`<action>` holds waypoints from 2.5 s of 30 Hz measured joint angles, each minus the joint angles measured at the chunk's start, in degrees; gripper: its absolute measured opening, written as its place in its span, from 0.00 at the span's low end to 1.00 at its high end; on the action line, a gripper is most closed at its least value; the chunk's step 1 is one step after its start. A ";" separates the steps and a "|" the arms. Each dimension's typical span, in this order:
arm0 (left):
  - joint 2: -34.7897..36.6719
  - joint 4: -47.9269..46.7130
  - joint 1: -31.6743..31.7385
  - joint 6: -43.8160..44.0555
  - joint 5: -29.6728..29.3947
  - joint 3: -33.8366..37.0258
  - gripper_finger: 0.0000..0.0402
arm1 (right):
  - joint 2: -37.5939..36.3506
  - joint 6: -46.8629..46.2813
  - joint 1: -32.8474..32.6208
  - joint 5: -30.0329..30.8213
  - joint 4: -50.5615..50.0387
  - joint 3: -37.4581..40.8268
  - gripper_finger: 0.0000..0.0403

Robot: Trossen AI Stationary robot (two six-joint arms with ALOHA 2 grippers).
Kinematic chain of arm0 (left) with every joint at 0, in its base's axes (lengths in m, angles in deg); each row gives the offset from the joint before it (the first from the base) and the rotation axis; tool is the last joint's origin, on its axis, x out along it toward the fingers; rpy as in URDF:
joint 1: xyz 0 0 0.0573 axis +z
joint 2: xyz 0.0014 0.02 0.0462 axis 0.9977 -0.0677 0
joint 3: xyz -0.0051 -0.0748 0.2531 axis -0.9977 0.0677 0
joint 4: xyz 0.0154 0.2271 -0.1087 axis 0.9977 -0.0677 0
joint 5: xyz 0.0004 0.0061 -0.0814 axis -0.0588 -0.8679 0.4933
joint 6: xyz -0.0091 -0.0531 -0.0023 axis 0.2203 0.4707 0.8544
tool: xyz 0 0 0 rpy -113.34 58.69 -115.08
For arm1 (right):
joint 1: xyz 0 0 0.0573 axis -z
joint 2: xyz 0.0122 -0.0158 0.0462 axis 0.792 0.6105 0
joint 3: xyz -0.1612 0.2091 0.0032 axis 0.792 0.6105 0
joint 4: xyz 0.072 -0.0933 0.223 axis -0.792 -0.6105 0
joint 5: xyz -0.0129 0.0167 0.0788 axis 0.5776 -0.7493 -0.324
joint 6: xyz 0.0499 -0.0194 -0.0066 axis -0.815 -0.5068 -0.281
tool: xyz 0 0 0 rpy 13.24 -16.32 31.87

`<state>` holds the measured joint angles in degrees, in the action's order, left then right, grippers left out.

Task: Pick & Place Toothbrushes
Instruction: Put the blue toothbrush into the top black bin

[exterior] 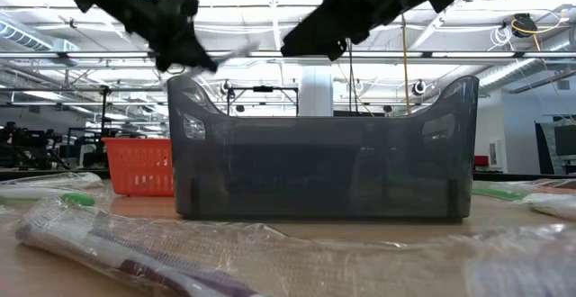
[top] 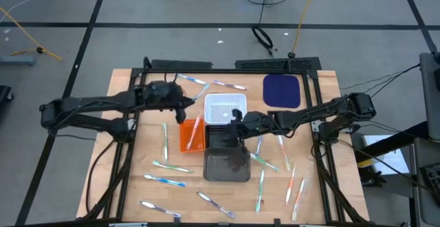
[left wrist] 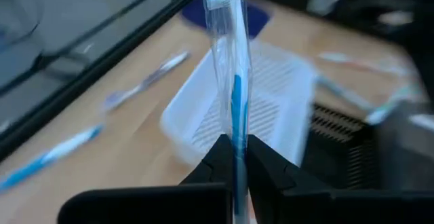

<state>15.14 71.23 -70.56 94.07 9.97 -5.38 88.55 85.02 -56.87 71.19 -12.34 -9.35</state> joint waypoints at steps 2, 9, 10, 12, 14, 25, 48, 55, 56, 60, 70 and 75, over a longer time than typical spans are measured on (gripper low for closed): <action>0.54 2.90 -2.44 -0.55 -0.01 0.00 0.03 | 0.00 -0.92 0.53 1.52 1.88 0.00 0.35; 0.37 10.66 -10.13 -1.96 -0.85 0.00 0.05 | 0.00 -3.86 2.30 1.53 8.39 0.00 0.35; 0.25 11.13 -11.15 -2.04 -1.57 0.00 0.05 | 0.00 -4.12 2.45 1.52 8.94 0.00 0.35; 0.18 11.62 -13.02 -2.73 -2.89 0.00 0.04 | 0.00 -4.71 2.84 1.48 10.54 0.00 0.35; 0.24 12.90 -14.87 -3.28 -4.36 0.00 0.02 | 0.00 -5.26 3.11 1.50 12.67 0.00 0.35; -1.73 17.90 -23.24 -4.50 -12.24 0.00 0.02 | 0.00 -5.39 3.42 1.48 22.83 0.00 0.35; -12.48 30.36 -25.54 -5.31 -18.13 -0.02 0.09 | 0.00 -4.46 3.31 -1.58 24.97 0.00 0.04; -12.53 29.85 -25.56 -5.52 -18.10 0.00 0.10 | -0.02 -4.03 3.04 -1.53 23.38 -0.02 0.02; -12.52 29.87 -25.56 -5.51 -18.10 -0.02 0.10 | -0.02 -3.87 2.93 -1.51 23.40 -0.02 0.02; -12.52 29.94 -25.58 -4.89 -18.33 0.00 0.10 | -0.02 -3.65 2.76 -1.40 23.22 -0.02 0.02; -9.75 28.57 -28.27 -7.74 -21.73 0.04 0.11 | -0.08 -3.67 2.60 -1.76 21.57 -0.09 0.02; -5.54 22.92 -30.30 -7.39 -27.24 -0.02 0.11 | -0.04 -3.67 1.92 -1.75 18.26 0.00 0.02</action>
<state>9.60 94.15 -100.87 86.68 -17.27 -5.40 88.51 81.36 -54.95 69.43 5.92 -9.35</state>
